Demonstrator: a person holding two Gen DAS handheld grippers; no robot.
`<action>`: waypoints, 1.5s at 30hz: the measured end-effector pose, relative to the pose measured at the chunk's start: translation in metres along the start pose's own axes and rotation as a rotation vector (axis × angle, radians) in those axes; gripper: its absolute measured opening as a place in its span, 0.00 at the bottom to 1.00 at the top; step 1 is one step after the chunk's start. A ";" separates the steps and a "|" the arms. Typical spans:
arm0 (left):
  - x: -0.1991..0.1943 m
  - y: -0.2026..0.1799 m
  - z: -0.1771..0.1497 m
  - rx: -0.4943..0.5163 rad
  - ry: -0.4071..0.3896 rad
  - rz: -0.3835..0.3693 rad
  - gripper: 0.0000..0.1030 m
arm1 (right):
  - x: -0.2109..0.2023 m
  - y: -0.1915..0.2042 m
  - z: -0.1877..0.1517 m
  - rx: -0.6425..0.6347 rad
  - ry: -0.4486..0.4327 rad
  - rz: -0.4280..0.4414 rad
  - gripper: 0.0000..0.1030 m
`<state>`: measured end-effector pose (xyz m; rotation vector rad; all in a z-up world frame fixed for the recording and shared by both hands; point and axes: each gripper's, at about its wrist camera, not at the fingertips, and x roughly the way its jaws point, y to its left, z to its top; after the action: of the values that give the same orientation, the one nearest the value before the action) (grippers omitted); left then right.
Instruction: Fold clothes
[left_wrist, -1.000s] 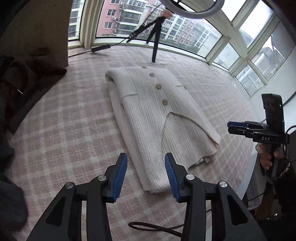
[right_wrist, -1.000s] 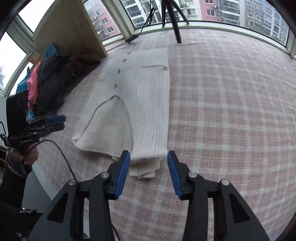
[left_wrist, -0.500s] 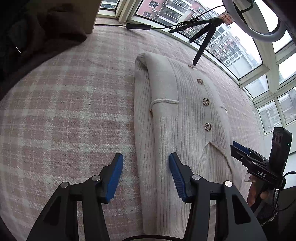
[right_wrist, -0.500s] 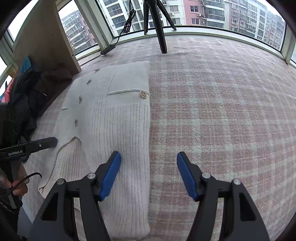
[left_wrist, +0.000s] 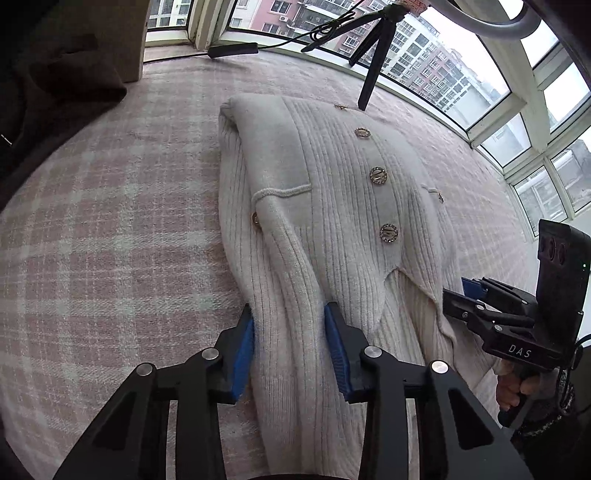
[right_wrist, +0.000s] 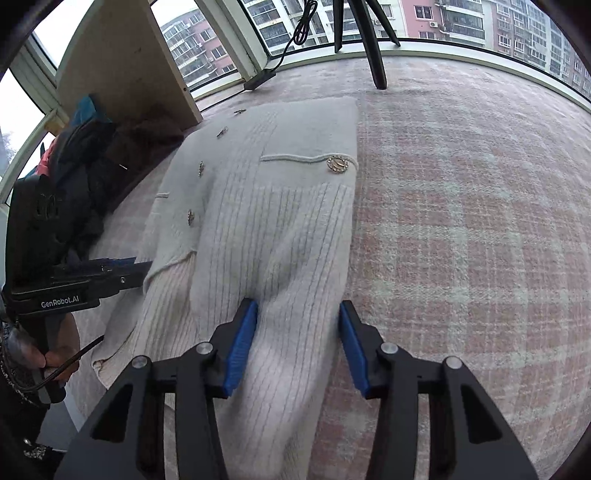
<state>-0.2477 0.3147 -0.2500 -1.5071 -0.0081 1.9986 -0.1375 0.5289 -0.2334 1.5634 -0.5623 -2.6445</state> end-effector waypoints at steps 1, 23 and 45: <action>0.000 -0.001 0.000 0.001 -0.003 0.001 0.31 | 0.001 0.002 0.000 -0.001 0.000 -0.007 0.43; -0.010 -0.039 0.002 0.014 -0.088 -0.092 0.18 | -0.011 0.065 0.006 -0.092 -0.097 -0.047 0.24; -0.029 -0.205 0.041 0.234 -0.171 -0.186 0.17 | -0.141 -0.013 0.012 -0.068 -0.279 -0.068 0.24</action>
<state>-0.1826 0.4801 -0.1363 -1.1444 0.0138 1.9004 -0.0755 0.5723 -0.1125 1.2261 -0.4281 -2.9212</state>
